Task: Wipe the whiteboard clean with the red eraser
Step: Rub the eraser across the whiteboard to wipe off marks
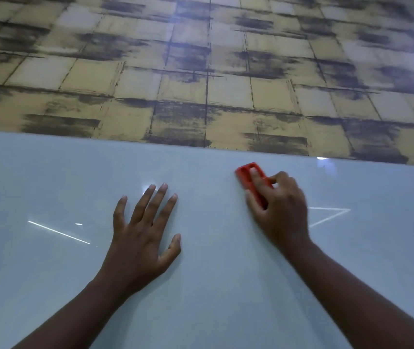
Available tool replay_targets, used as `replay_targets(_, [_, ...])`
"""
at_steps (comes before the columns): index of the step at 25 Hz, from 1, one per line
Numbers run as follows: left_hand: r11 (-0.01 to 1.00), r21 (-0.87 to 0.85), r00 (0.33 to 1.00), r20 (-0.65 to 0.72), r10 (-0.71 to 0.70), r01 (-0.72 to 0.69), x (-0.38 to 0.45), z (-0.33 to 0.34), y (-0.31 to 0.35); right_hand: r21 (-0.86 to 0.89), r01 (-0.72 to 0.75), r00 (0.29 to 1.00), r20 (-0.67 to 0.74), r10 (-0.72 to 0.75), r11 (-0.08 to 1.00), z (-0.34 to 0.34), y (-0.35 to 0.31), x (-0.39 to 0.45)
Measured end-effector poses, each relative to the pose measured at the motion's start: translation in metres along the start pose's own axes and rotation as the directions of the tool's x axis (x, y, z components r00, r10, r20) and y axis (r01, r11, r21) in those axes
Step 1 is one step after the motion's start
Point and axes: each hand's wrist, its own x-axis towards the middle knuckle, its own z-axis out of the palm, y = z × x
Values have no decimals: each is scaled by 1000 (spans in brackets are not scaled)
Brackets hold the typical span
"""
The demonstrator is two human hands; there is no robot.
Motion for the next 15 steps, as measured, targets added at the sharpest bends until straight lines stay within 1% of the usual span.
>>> replay_targets(1, [1000,1,1000,5,5,-5,5,2,-4,-57,-112,994,-20,111,992,-3,21,6])
replay_targets(2, [1000,-2,1000,13,6,-6,11,4,-9,-108,-231,973,-38,228,967,-8,39,9])
replay_targets(4, [1000,-7,1000,21,16,-15,24,10,-16,-164,-417,909,-71,410,894,-17,63,11])
replay_targets(5, [1000,-4,1000,22,19,-19,31,12,-18,-158,-470,883,-81,463,868,-18,65,11])
replay_targets(7, [1000,-11,1000,16,4,-4,43,16,-18,-125,-521,853,-68,517,844,-14,52,12])
replay_targets(8, [1000,-17,1000,3,-17,17,48,17,-17,-108,-516,857,-56,513,850,-9,42,13])
replay_targets(10, [998,-20,998,-27,-52,51,51,21,-13,-69,-445,895,-39,443,893,2,13,17])
replay_targets(13, [998,-23,997,-56,-58,57,49,23,-10,23,-273,962,1,273,962,23,-54,28])
replay_targets(15, [998,-11,996,-53,-68,67,50,25,-11,65,-156,987,57,152,986,35,-100,36])
